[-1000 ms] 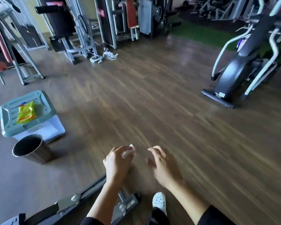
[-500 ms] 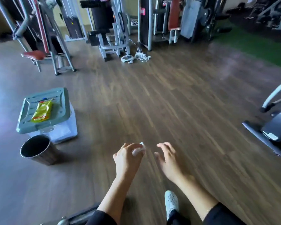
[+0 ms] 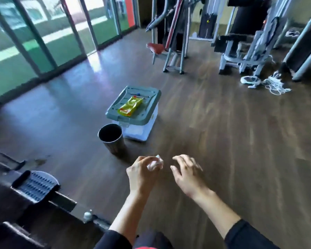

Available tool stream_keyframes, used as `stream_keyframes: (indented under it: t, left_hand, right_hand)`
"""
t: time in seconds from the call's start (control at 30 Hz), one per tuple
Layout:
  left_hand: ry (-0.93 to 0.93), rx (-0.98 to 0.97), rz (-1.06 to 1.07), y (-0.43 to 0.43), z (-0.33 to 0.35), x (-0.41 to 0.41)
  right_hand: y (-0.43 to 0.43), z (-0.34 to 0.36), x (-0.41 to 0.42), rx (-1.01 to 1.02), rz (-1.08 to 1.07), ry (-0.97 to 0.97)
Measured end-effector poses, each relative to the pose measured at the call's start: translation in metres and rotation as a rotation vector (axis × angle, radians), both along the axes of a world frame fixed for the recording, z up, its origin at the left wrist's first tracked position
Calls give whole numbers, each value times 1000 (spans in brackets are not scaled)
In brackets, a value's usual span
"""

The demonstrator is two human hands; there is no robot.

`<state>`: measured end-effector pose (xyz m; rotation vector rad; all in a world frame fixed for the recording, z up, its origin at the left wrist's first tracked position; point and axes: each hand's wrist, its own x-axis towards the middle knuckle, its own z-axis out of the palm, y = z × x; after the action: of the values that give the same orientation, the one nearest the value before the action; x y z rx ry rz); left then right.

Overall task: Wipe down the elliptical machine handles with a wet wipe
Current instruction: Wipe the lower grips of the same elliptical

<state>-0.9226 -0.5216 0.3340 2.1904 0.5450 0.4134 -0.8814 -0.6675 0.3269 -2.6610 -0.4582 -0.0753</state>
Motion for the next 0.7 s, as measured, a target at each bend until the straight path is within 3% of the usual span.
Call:
stream_keyframes:
  t: [0.23, 0.7]
  left_hand:
    - [17, -43, 317, 99, -11, 42]
    - [12, 57, 821, 408, 2, 137]
  right_hand:
    - [122, -23, 95, -76, 413, 55]
    - [478, 2, 231, -22, 886, 48]
